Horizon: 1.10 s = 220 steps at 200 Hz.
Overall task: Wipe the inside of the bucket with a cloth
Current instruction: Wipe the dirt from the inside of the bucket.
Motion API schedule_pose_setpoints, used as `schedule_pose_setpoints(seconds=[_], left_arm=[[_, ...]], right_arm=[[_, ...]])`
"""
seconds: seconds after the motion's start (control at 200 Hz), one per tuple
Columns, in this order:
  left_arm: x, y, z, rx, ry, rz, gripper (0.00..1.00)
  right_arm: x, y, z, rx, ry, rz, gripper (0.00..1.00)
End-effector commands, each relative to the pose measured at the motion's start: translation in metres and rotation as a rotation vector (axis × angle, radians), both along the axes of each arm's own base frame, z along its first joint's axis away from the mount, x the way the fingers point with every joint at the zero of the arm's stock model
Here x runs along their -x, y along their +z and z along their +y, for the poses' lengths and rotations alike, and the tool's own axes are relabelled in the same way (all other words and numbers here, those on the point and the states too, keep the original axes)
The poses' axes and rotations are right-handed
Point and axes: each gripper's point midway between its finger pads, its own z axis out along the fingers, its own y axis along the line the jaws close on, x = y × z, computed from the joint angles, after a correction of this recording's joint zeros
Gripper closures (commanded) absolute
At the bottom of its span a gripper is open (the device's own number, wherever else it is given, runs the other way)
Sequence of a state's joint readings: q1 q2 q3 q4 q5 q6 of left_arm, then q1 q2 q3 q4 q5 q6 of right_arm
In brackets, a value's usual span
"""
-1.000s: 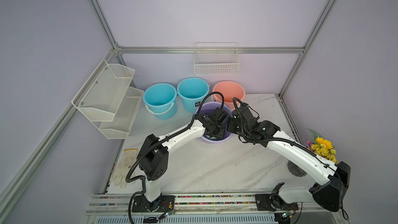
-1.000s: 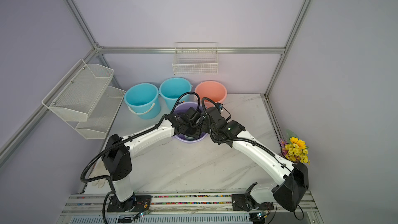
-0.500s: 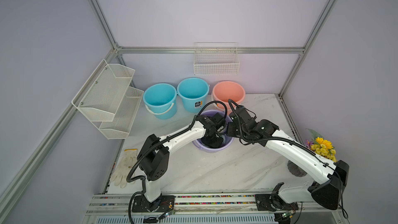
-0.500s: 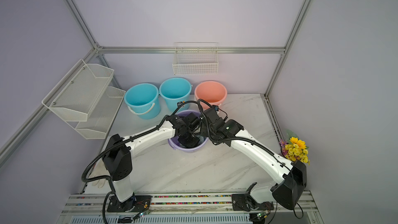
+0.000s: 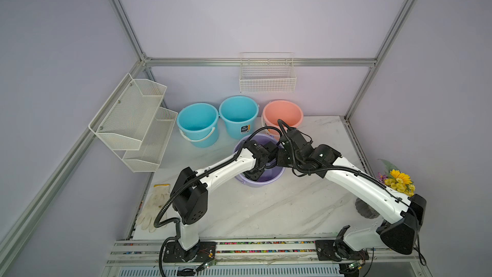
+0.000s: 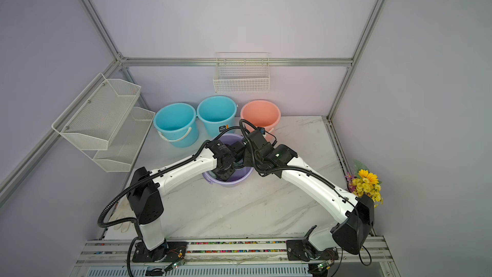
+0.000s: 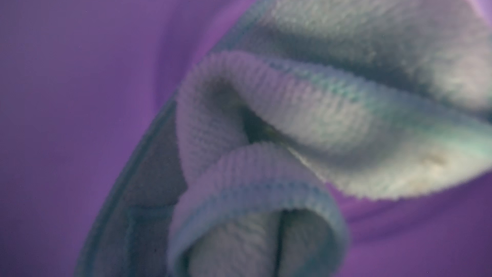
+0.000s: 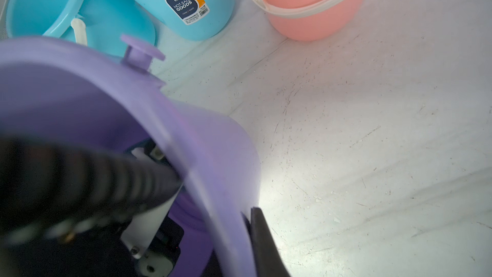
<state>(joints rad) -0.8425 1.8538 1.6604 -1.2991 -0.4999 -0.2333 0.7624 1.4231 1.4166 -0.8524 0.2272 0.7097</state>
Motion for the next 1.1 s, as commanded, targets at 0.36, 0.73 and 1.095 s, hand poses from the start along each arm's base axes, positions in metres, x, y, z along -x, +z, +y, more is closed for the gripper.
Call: schedule_pose_setpoints(seconds=[0.36,0.73,1.095], left_arm=[[-0.073,0.05,-0.048,0.278,0.138,-0.447,1.0],[-0.035,0.004,-0.166,0.869,-0.101,-0.004,1.0],[0.025,0.001,-0.172,0.936,-0.226,0.281,1.0]], right_arm=[[0.006,0.015,0.013,-0.126,0.028,-0.016,1.0],[0.013,0.026,0.007,-0.152,0.022,-0.031,1.0],[0.007,0.023,-0.005,-0.069,-0.009,-0.053,1.0]])
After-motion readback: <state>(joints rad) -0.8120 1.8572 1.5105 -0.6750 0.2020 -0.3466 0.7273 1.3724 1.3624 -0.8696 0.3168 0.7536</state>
